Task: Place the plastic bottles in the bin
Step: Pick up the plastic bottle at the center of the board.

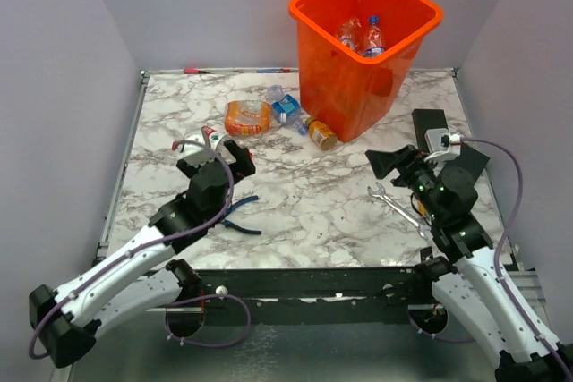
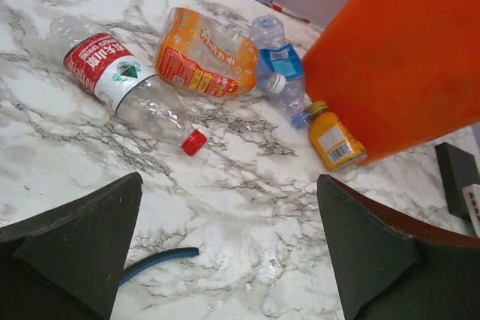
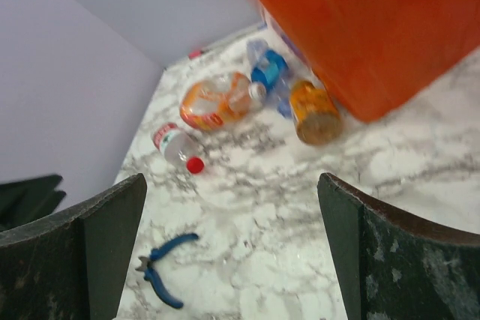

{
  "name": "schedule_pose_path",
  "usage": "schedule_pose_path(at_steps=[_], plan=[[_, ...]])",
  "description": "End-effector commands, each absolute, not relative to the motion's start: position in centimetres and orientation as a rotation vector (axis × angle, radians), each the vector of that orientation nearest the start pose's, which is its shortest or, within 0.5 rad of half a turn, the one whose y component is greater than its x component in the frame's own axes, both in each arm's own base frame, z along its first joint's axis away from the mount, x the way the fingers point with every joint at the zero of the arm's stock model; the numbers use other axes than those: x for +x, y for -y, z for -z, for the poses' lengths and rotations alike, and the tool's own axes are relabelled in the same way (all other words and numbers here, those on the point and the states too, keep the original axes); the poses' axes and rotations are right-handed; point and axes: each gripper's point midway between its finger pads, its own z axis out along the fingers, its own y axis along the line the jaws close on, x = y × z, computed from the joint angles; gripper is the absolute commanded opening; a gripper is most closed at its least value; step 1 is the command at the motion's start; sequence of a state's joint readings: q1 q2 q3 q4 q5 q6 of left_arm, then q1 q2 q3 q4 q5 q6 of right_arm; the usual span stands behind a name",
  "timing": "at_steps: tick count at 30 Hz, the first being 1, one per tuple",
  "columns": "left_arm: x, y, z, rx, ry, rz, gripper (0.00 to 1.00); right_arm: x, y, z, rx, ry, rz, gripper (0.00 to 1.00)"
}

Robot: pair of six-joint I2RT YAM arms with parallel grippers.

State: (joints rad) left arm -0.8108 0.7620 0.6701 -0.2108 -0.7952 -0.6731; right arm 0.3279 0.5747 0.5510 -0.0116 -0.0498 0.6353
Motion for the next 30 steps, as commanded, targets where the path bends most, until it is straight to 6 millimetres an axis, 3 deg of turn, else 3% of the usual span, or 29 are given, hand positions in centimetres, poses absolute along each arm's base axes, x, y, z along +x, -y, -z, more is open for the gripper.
schedule_pose_path(at_steps=[1, 6, 9, 13, 17, 22, 27, 30], plan=[[29.5, 12.1, -19.7, -0.526, -1.909, 0.312, 0.99, 25.9, -14.2, -22.0, 0.269, -1.741, -0.912, 0.99], [32.8, 10.2, -14.2, -0.850, -1.994, 0.413, 0.99, 25.2, -16.0, -17.0, 0.283, -1.880, -1.010, 0.97], [34.4, 9.2, -12.8, -0.915, -2.010, 0.358, 0.99, 24.6, -16.2, -14.7, 0.329, -1.937, -1.039, 0.96], [36.6, 8.2, -12.3, -0.952, -1.980, 0.297, 0.99, 23.9, -15.9, -12.7, 0.385, -1.955, -1.043, 0.96], [37.7, 8.8, -11.1, -0.917, -2.038, 0.271, 0.99, 23.4, -15.7, -12.2, 0.419, -1.941, -1.071, 0.96], [38.0, 9.0, -13.3, -0.850, -1.968, 0.329, 0.99, 22.8, -15.8, -12.7, 0.359, -1.943, -1.065, 0.97], [37.0, 9.1, -8.6, -0.904, -2.047, 0.302, 0.99, 22.6, -15.6, -10.6, 0.272, -2.071, -0.959, 0.97], [37.3, 9.2, -7.1, -0.926, -2.055, 0.295, 0.99, 22.6, -15.7, -10.2, 0.244, -2.099, -0.948, 0.97]])
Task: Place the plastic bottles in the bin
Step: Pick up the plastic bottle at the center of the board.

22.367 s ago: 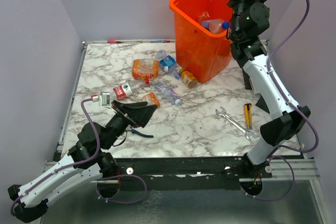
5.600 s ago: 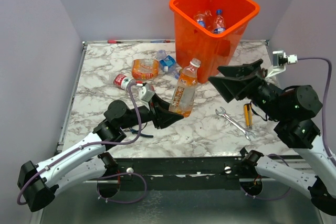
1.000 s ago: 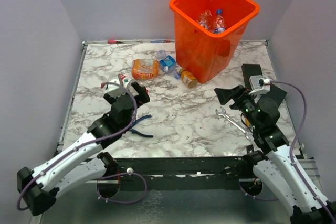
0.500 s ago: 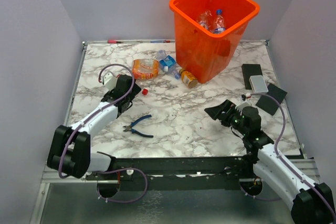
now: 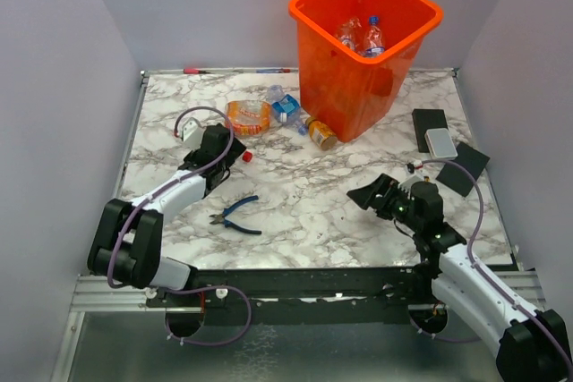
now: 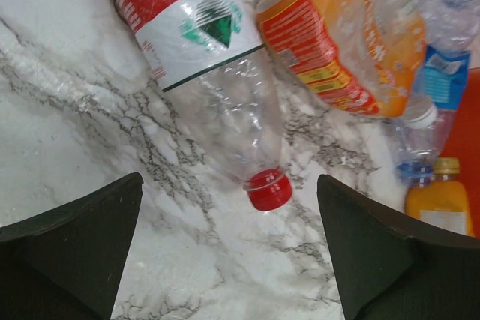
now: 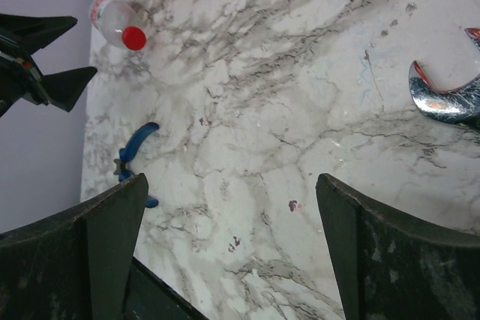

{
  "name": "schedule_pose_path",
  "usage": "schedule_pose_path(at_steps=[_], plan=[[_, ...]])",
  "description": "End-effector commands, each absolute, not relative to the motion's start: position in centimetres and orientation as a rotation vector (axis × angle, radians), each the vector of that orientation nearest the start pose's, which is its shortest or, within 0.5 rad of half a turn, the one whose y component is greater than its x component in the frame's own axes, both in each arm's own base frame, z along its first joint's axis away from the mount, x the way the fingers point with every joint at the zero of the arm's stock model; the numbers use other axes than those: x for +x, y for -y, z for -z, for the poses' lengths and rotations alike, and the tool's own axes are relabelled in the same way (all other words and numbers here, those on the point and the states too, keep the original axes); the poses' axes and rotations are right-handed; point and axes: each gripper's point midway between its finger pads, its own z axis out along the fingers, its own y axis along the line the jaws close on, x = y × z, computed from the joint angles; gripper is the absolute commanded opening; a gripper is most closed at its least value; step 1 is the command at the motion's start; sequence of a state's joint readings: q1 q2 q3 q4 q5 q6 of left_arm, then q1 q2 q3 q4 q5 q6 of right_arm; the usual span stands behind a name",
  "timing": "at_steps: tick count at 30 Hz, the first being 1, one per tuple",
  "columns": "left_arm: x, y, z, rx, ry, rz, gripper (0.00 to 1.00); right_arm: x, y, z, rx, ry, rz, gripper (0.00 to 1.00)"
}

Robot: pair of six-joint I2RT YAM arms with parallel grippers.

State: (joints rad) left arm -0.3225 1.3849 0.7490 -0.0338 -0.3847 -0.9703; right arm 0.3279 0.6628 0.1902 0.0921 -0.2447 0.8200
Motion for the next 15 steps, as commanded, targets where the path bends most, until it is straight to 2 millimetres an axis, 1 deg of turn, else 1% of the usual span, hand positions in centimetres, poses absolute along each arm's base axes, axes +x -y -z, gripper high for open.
schedule_pose_path(at_steps=[1, 7, 11, 15], plan=[[37.6, 9.1, -7.0, -0.932, -2.047, 0.288, 0.99, 22.7, -15.7, -10.2, 0.260, -2.090, -0.950, 0.97], [39.0, 9.0, -6.9, -0.967, -2.020, 0.275, 0.99, 22.4, -16.2, -10.4, 0.349, -1.994, -1.078, 0.96], [39.4, 8.4, -7.3, -1.012, -1.972, 0.299, 0.99, 22.5, -16.1, -10.0, 0.341, -2.036, -1.042, 0.96], [40.1, 7.0, -6.4, -1.115, -1.936, 0.324, 0.99, 22.5, -16.1, -10.2, 0.338, -2.048, -1.037, 0.96]])
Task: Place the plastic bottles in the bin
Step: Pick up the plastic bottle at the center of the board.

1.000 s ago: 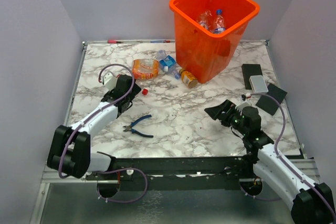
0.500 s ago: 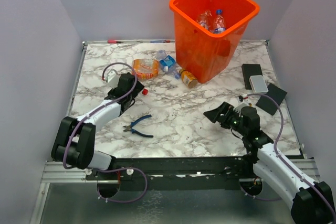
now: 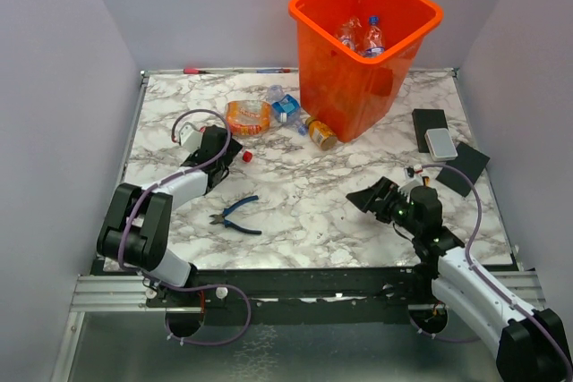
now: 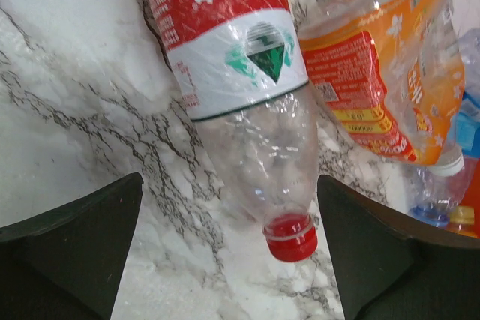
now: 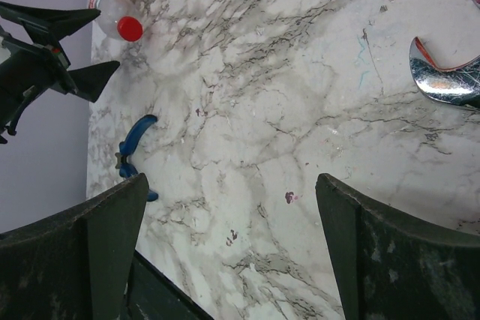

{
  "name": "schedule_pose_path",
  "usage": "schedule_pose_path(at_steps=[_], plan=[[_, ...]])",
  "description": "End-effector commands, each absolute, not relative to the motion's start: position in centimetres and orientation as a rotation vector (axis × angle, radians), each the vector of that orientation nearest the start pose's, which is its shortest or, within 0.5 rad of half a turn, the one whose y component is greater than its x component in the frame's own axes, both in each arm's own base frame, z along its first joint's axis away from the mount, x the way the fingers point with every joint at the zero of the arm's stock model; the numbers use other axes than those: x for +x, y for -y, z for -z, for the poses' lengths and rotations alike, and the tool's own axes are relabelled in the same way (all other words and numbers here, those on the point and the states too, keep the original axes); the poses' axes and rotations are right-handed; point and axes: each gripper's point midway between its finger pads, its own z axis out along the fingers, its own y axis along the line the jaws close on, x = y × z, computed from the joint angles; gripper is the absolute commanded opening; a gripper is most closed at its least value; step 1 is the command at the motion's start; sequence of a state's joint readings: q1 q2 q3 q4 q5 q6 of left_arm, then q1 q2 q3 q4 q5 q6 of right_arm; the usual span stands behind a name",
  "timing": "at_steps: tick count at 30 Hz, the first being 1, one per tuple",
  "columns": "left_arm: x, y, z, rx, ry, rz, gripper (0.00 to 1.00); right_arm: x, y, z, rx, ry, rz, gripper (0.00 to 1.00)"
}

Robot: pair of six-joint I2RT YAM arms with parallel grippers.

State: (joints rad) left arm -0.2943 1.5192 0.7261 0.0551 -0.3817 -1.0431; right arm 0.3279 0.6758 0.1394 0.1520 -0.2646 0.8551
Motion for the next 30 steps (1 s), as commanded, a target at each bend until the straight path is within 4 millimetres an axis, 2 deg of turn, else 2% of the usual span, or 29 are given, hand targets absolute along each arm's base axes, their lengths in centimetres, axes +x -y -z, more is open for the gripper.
schedule_pose_path(at_steps=[1, 9, 13, 16, 20, 24, 26, 28, 30], plan=[[40.3, 6.7, -6.1, -1.137, -1.931, 0.337, 0.99, 22.5, -16.2, -10.3, 0.339, -2.043, -1.044, 0.96], [41.8, 5.5, -3.3, -1.231, -1.959, 0.341, 0.99, 21.9, -16.1, -10.5, 0.357, -2.041, -1.060, 0.96], [42.0, 5.4, -2.3, -1.240, -1.983, 0.342, 0.93, 21.4, -15.8, -10.3, 0.371, -2.046, -1.053, 0.95], [41.8, 5.5, -1.7, -1.233, -1.997, 0.348, 0.81, 21.3, -15.7, -10.2, 0.378, -2.044, -1.052, 0.95], [41.3, 6.0, -1.6, -1.222, -2.000, 0.387, 0.58, 21.3, -15.7, -10.3, 0.383, -2.044, -1.053, 0.95], [41.0, 6.0, -2.4, -1.186, -1.994, 0.400, 0.41, 21.4, -16.0, -10.8, 0.363, -2.037, -1.070, 0.95], [40.9, 6.1, -3.3, -1.161, -1.986, 0.418, 0.34, 21.1, -16.8, -11.8, 0.284, -2.017, -1.121, 0.92], [40.6, 6.3, -5.2, -1.126, -1.962, 0.458, 0.29, 20.8, -17.8, -13.4, 0.184, -1.992, -1.176, 0.90], [40.1, 7.0, -8.1, -1.090, -1.912, 0.535, 0.27, 20.7, -18.4, -14.6, 0.103, -1.988, -1.186, 0.90]])
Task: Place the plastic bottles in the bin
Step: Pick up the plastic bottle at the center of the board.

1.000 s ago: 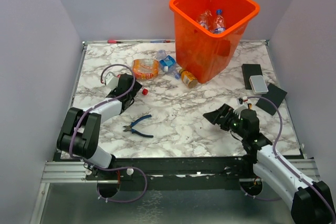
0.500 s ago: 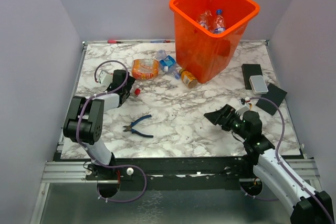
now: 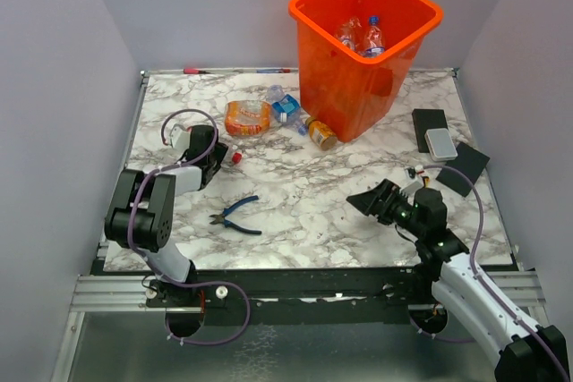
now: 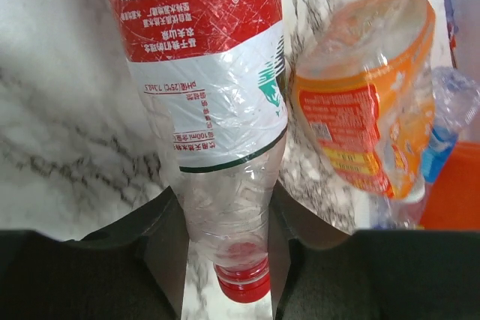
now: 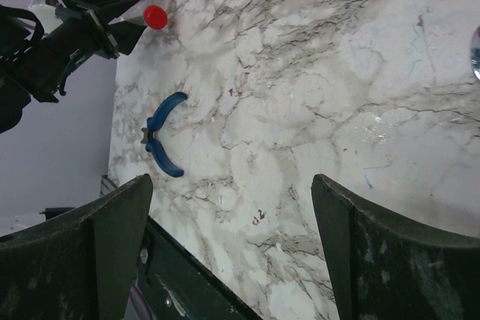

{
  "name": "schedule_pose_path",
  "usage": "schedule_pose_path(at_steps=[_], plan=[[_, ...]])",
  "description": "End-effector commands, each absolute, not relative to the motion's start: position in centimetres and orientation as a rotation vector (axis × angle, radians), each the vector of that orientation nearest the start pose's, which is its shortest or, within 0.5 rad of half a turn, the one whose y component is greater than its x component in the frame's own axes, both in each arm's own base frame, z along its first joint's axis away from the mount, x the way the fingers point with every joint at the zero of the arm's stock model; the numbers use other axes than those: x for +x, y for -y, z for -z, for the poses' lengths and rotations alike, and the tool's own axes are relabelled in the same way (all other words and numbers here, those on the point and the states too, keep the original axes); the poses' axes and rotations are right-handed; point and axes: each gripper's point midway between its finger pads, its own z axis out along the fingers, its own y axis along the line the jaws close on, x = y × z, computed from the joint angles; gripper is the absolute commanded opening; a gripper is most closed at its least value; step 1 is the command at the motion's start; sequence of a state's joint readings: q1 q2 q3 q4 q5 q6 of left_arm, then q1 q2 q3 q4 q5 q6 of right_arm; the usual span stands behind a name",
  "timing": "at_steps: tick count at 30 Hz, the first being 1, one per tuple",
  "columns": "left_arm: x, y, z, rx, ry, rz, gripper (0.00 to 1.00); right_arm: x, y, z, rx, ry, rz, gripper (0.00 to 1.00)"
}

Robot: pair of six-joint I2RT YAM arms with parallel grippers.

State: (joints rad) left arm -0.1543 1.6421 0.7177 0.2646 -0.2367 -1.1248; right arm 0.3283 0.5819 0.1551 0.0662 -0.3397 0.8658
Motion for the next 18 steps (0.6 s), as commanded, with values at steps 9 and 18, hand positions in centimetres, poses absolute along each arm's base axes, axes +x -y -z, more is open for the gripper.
schedule_pose_path(at_steps=[9, 18], plan=[[34.9, 15.1, -20.8, -0.700, -1.758, 0.910, 0.27, 19.9, -24.8, -19.2, -0.145, -1.919, -1.212, 0.90], [28.5, 19.5, -26.0, -0.640, -1.569, 1.211, 0.27, 22.4, -30.2, -25.1, -0.093, -1.727, -1.189, 0.93]])
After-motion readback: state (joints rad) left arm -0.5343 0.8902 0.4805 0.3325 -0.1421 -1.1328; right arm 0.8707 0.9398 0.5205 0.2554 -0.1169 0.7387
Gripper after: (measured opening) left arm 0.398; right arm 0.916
